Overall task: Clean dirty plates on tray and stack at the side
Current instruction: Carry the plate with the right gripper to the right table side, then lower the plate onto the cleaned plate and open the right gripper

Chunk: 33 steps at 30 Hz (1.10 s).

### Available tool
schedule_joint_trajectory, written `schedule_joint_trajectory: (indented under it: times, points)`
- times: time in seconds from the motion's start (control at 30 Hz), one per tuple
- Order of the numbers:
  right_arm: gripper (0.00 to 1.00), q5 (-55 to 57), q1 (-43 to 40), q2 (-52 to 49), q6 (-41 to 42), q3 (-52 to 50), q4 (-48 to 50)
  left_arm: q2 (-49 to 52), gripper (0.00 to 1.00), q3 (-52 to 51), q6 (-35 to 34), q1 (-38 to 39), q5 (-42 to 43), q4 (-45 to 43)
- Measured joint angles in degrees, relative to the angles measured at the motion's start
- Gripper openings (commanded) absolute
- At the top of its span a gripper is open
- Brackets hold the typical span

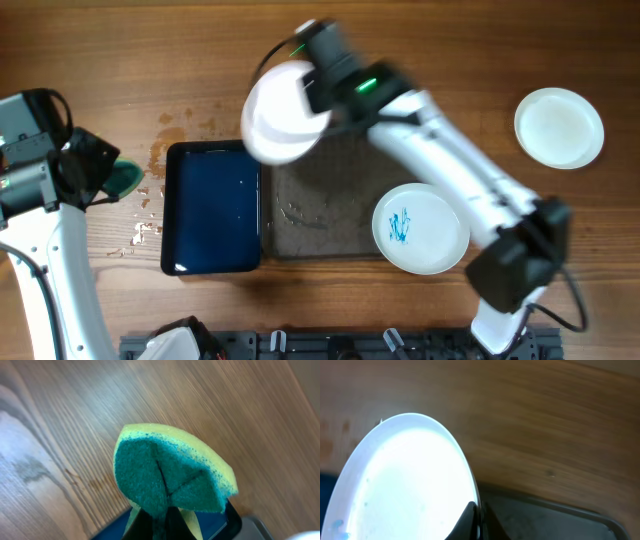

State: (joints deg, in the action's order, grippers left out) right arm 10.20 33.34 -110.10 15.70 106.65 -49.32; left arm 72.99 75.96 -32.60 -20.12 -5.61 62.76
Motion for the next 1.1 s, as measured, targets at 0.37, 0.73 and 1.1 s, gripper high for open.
schedule_joint_trajectory:
  times: [0.37, 0.73, 1.1]
  points:
    - [0.04, -17.6, -40.0, 3.2, 6.2, 2.0, -9.8, 7.3, 0.04, 0.0, 0.0, 17.1, 1.0, -1.6]
    - [0.04, -18.1, -65.4, 2.7, 14.3, -7.1, -9.6, 17.4, 0.04, 0.0, 0.0, 31.8, 0.8, -7.4]
    - [0.04, -17.9, -66.2, -7.8, 18.3, -19.7, 0.7, 17.4, 0.04, 0.0, 0.0, 32.5, 0.8, -6.2]
